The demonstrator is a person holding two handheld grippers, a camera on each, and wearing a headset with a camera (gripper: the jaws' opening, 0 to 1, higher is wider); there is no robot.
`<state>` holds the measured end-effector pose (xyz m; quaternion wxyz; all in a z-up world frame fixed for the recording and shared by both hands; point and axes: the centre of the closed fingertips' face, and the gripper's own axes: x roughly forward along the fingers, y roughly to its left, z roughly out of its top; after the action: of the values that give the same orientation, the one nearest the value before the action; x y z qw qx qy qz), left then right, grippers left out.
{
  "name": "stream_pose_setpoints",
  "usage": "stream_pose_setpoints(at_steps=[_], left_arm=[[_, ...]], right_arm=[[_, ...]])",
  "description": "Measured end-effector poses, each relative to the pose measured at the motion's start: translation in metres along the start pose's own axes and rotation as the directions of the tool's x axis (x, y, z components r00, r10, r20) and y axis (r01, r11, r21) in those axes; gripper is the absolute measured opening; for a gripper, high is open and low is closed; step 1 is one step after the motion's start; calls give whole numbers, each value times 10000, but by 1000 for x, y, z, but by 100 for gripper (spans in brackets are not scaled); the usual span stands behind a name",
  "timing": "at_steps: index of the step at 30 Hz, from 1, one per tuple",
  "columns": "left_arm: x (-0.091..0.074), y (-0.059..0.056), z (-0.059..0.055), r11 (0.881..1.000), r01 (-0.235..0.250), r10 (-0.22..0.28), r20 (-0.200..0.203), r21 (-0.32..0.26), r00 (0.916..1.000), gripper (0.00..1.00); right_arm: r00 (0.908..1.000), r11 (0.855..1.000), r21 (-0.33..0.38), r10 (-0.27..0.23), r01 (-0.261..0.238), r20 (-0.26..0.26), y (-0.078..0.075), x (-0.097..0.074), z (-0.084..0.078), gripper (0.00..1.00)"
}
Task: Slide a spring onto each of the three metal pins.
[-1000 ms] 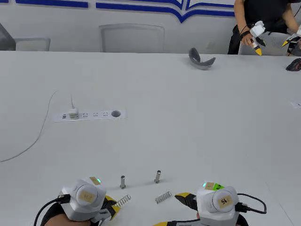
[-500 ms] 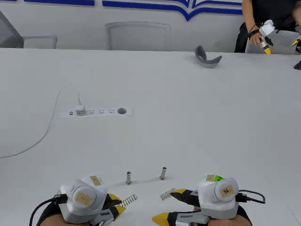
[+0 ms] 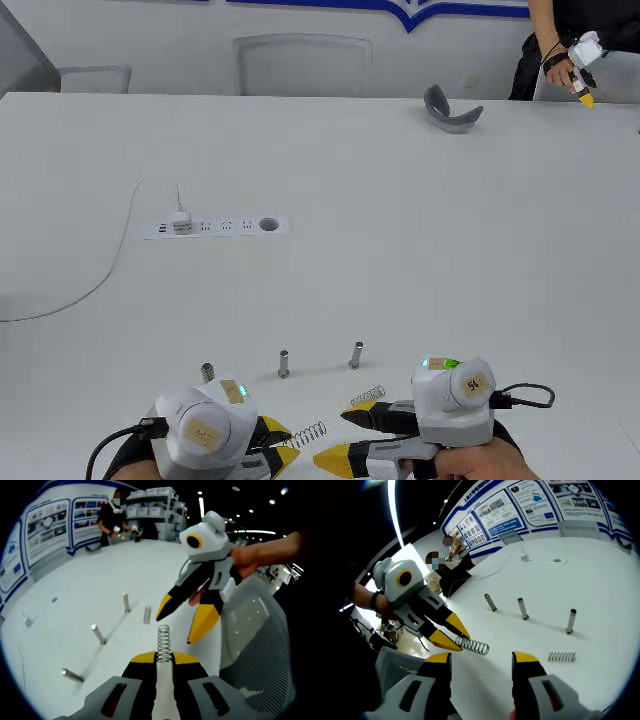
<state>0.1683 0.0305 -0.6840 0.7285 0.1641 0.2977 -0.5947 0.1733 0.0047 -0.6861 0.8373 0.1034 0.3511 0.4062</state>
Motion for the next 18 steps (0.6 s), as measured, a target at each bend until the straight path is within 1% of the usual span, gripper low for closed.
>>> stream_pose_setpoints(at_steps=[3, 7, 8, 13, 15, 18], left_arm=[[0, -4, 3, 9998, 107, -108, 62, 149, 9999, 11], [0, -7, 6, 9994, 183, -187, 131, 277, 9997, 11], [0, -7, 7, 9993, 210, -215, 152, 319, 9997, 11], [1, -10, 8, 9986, 402, -409, 201, 352, 9990, 11], [1, -10, 6, 9981, 414, -420, 123, 464, 9990, 11], [1, -12, 6, 9978, 495, -500, 111, 446, 9987, 11]], right_arm=[[9995, 9991, 297, 313, -316, 94, 5, 1, 0, 46], [9987, 9987, 81, 507, -506, -93, 8, 2, -4, 40], [9978, 9979, 60, 647, -646, -161, 10, 2, -6, 38], [9955, 9955, 117, 942, -941, -59, 16, 0, -3, 31], [9949, 9948, 164, 1009, -1008, -24, 17, 0, -2, 30], [9944, 9942, 216, 1052, -1050, -60, 18, -1, -3, 29]])
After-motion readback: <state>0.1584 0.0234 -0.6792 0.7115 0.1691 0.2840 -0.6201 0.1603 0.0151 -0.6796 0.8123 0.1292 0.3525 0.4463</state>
